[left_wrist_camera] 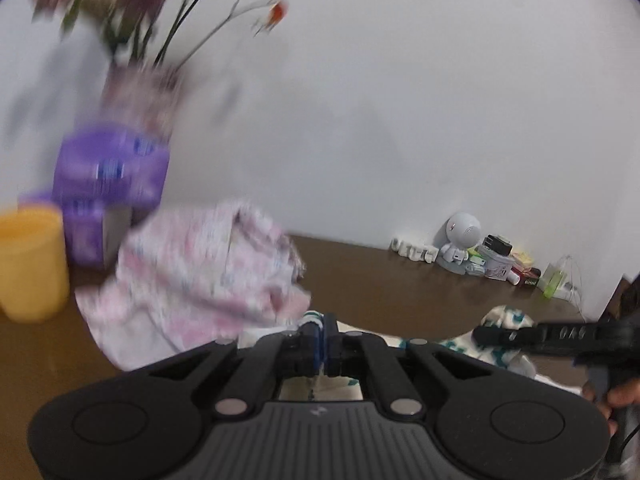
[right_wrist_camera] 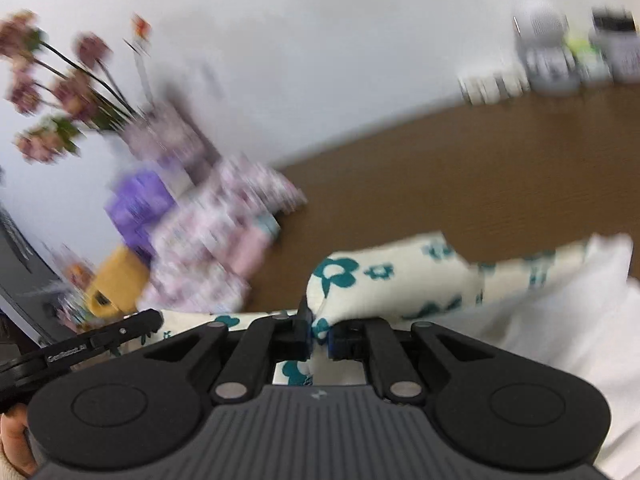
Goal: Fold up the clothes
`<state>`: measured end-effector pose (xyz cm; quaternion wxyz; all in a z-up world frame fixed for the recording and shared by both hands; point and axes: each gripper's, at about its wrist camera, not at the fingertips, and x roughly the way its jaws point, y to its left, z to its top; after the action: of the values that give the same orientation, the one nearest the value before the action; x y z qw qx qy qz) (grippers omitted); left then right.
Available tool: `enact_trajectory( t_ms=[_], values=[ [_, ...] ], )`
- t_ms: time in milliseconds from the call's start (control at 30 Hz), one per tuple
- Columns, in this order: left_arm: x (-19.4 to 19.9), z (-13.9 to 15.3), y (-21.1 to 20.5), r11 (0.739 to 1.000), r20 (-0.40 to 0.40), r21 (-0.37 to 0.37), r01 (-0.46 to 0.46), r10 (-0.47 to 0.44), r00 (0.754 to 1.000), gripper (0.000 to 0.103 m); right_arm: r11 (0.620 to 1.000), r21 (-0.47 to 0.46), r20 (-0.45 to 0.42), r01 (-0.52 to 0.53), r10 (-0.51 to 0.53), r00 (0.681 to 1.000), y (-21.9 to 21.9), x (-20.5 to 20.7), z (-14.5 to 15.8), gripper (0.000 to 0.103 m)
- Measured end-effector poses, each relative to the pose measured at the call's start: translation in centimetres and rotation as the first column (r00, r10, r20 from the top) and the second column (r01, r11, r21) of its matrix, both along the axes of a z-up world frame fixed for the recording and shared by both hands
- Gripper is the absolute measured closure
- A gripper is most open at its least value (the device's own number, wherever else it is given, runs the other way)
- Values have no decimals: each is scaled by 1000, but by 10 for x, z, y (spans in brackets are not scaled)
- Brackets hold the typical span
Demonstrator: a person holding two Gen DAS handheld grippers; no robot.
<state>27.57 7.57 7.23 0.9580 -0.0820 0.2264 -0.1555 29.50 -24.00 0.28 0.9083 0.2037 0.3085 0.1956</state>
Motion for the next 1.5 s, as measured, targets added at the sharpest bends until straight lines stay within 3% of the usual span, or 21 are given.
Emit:
enact_trajectory(
  t_ms=[67, 200, 300, 367, 500, 633, 700, 800, 867, 933, 1133, 1300, 1433, 1500],
  values=[
    [8, -7, -6, 999, -53, 45, -7, 10, 999, 102, 1000, 8, 57, -3, 2, 998, -4, -5, 9, 97],
    [25, -35, -7, 998, -190, 50, -25, 34, 981, 102, 999, -44, -10, -1, 0, 1000, 2, 4, -2, 97],
    [14, -23, -3, 1000, -108, 25, -18, 20, 994, 102, 996, -88, -73, 0, -7, 997, 9, 12, -13, 97],
    [4, -10, -4, 1000, -31, 28, -7, 8, 999, 102, 996, -84, -38, 5, -8, 999, 8, 9, -5, 97],
    [4, -11, -12, 997, -48, 77, -11, 14, 999, 101, 997, -76, 88, 4, 3, 996, 3, -5, 21, 97],
    [23, -40, -12, 996, -173, 83, -29, 43, 984, 101, 991, -137, 16, -3, 5, 1000, 12, 6, 5, 97],
    [25, -45, -9, 997, -195, 66, -29, 41, 980, 96, 986, -166, -56, -6, -3, 998, 17, 15, -14, 97],
    [22, -35, -5, 999, -187, 52, -11, 21, 982, 70, 987, -163, -87, -12, -3, 996, 16, 18, -22, 94],
    [17, -27, -4, 999, -191, 51, -4, 14, 981, 56, 989, -146, -99, -18, 4, 995, 13, 18, -16, 85],
    [10, -19, -3, 998, -203, 59, 3, 9, 979, 52, 991, -130, -96, -13, 1, 995, 8, 15, -8, 62],
    [-21, -2, 12, 999, -269, 46, 30, -17, 963, 46, 990, -141, -106, -13, -2, 994, -12, -4, 18, 56],
    [-48, 7, 41, 1000, -259, 25, -17, 23, 966, 46, 962, -273, -85, 14, -39, 996, -33, -24, 21, 56],
    [-52, 5, 54, 991, -256, 114, -64, 91, 962, 45, 900, -433, -54, 45, -76, 996, -43, -31, 15, 56],
    [-48, 0, 55, 990, -281, 136, -45, 82, 956, 45, 886, -463, -62, 29, -65, 996, -47, -31, 9, 56]
  ],
)
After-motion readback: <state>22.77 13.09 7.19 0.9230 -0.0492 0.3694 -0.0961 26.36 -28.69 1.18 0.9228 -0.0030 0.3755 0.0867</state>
